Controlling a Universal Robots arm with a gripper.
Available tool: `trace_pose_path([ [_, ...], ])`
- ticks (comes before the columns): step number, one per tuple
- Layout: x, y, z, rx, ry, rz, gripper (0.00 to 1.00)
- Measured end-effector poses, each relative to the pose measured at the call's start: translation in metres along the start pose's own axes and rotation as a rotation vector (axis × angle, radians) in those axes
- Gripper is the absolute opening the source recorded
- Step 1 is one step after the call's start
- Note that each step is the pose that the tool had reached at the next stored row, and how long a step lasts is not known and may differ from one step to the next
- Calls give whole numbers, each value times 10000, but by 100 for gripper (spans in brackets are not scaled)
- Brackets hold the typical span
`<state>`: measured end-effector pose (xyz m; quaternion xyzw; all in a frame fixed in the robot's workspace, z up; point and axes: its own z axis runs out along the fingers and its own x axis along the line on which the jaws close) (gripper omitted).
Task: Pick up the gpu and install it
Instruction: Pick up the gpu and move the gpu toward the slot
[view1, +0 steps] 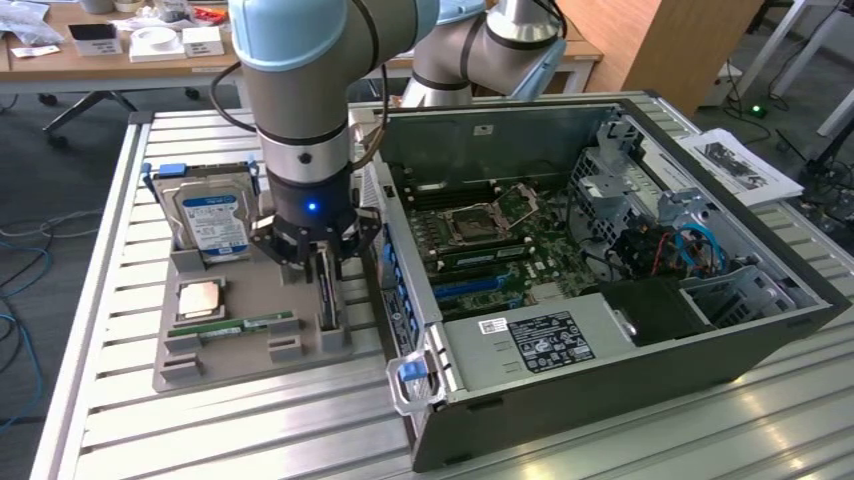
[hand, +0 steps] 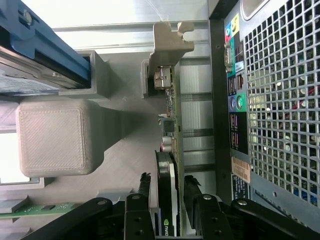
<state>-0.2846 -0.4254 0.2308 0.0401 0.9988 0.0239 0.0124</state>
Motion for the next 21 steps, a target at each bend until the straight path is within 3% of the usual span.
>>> trace_pose_path([
  [21,10,-1,-15,-2,-9,0,40],
])
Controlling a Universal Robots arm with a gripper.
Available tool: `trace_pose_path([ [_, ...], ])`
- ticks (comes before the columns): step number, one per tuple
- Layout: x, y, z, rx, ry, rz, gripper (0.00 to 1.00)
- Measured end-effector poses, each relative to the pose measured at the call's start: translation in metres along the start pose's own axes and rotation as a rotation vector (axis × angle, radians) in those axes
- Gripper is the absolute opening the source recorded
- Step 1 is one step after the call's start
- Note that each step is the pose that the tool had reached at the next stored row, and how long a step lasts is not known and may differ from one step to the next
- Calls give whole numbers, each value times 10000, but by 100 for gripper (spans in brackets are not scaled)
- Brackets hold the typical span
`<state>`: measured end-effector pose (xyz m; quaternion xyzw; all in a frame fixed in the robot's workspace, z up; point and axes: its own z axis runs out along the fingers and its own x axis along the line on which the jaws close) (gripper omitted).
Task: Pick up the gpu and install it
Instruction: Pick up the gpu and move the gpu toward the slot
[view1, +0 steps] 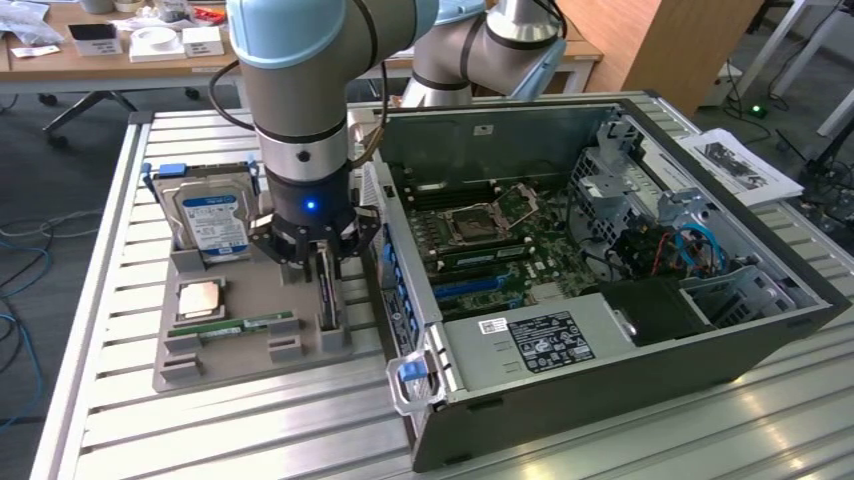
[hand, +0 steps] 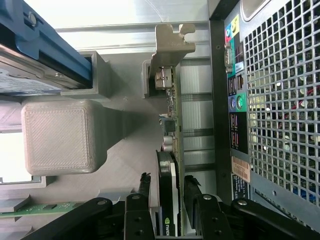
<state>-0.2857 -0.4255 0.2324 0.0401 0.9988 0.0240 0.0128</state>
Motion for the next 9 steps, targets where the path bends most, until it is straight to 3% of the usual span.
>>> trace_pose_path([
  [9,-11,0,0,0,0,2,40],
])
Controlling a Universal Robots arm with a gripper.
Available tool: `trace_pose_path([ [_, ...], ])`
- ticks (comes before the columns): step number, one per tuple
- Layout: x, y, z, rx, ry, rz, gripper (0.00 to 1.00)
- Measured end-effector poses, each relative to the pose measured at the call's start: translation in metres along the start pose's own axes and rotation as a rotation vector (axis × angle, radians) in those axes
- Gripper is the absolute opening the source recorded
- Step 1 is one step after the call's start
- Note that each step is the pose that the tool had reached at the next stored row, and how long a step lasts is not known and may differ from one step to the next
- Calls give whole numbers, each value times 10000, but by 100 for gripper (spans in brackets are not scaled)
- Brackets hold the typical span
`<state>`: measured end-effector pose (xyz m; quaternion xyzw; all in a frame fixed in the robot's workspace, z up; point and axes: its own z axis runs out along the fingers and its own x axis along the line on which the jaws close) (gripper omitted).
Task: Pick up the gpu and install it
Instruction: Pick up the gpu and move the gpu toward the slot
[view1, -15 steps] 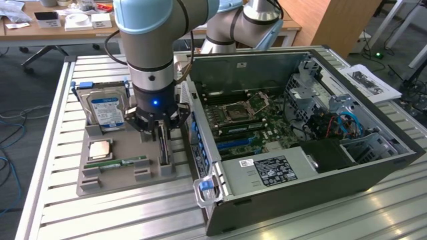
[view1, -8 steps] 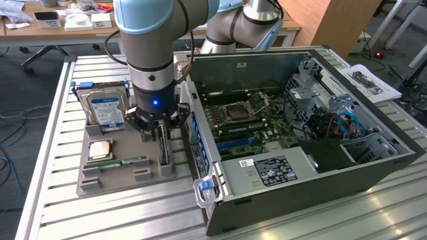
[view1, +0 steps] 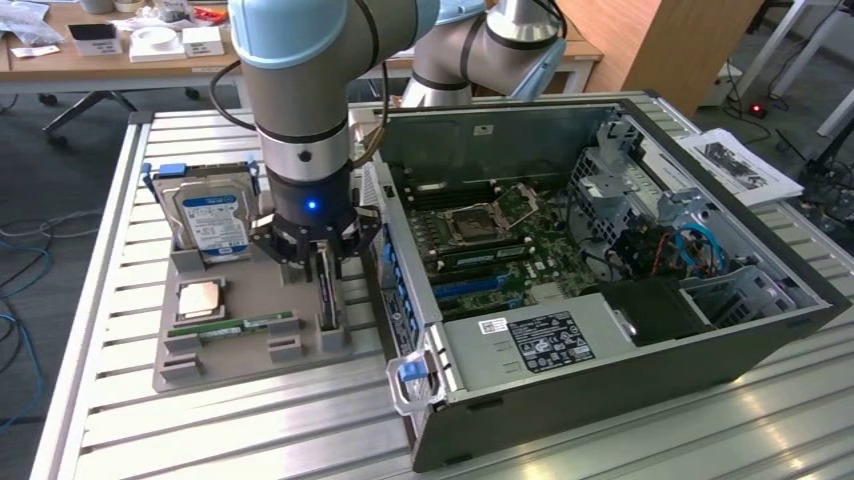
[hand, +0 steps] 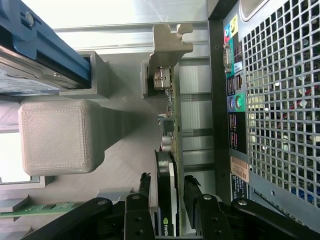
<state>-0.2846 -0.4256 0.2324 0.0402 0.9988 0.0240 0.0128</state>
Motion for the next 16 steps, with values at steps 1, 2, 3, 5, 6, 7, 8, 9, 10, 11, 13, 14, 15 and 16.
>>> trace_pose_path([
  [1,0,0,0,1,1,-1,40],
  [2,-1,0,0,0,0,-2,40],
  [3,-1,0,0,0,0,-1,40],
  [5,-1,0,0,0,0,-1,40],
  [6,-1,0,0,0,0,-1,40],
  [7,-1,0,0,0,0,-1,40],
  [8,-1,0,0,0,0,-1,40],
  [9,-1,0,0,1,1,-1,40],
  [10,-1,0,0,0,0,-1,39],
  [11,-1,0,0,0,0,-1,33],
  [13,-1,0,0,1,1,-2,33],
  [14,-1,0,0,1,0,-2,27],
  [15,-1,0,0,0,0,-1,27],
  [16,-1,0,0,0,0,-2,27],
])
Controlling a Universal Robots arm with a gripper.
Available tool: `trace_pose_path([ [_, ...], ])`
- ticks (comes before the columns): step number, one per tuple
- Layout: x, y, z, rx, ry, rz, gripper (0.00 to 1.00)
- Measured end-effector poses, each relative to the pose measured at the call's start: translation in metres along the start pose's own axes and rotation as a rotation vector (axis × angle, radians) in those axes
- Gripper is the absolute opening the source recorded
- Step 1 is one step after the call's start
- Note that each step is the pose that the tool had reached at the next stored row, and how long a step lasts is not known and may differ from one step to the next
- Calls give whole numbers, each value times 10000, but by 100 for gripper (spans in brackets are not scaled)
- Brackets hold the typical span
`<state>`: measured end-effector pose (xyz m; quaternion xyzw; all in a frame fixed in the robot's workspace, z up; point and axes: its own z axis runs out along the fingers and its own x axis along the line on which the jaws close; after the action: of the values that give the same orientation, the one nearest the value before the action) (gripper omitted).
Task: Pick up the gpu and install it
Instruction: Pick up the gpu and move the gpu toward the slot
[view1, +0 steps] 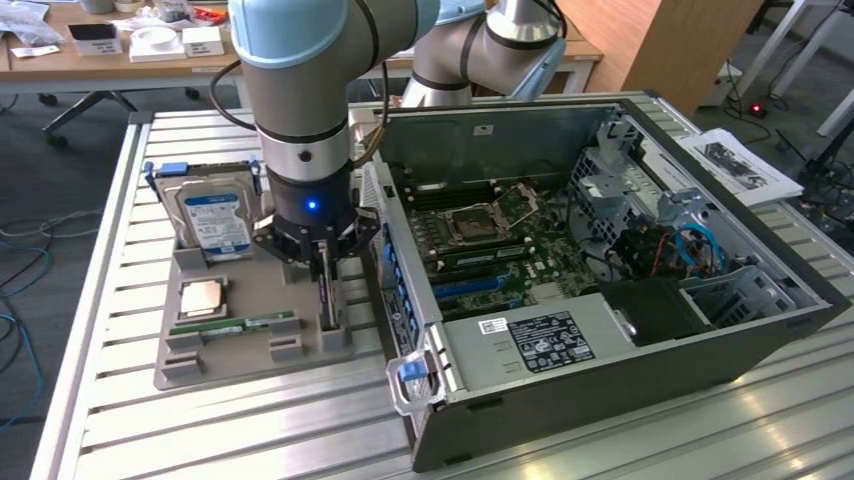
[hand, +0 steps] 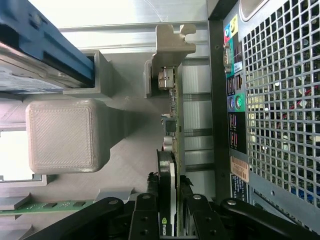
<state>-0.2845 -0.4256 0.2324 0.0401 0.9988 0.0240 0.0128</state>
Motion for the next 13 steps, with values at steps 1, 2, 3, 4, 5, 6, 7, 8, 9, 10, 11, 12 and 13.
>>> trace_pose_path([
  [1,0,0,0,0,0,1,27],
  [2,0,0,0,-1,0,1,27],
  [3,0,0,0,-1,0,1,27],
  [4,0,0,0,0,0,1,27],
  [5,0,0,0,0,1,0,27],
  [6,0,0,0,0,0,0,27],
  [7,0,0,0,0,0,0,27],
  [8,0,0,0,0,0,0,27],
  [9,0,0,0,-2,1,-2,27],
  [10,0,0,0,-5,2,-37,27],
  [11,0,0,1,-7,7,-128,27],
  [12,0,0,1,-9,12,-252,27],
  [13,0,0,1,-12,18,-361,27],
])
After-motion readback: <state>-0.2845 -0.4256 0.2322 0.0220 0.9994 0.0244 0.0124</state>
